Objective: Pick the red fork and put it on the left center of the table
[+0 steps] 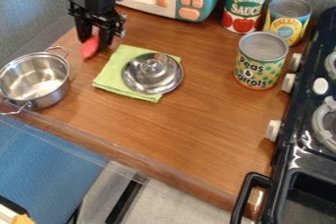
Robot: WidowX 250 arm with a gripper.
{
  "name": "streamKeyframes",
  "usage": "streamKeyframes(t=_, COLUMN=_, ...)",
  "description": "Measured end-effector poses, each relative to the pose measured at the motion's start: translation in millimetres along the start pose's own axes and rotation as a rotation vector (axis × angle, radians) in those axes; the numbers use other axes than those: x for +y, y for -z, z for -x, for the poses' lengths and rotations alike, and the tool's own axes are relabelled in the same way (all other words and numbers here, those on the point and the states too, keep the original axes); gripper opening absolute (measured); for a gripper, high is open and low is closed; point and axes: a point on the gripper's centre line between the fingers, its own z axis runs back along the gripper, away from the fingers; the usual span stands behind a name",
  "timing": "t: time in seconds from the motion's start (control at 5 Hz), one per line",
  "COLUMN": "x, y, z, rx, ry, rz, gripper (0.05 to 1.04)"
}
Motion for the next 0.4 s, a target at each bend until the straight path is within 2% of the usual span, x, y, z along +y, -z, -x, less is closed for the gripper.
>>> streamKeyframes(t=0.2, x=2, y=-46, z=1, rx=-0.108, ry=0.002, rz=0.012, gripper=1.004)
streamKeyframes(t=0.4, x=8, y=-78, z=12, rx=-0.165, ry=0.016, rz=0.033, gripper=1.007)
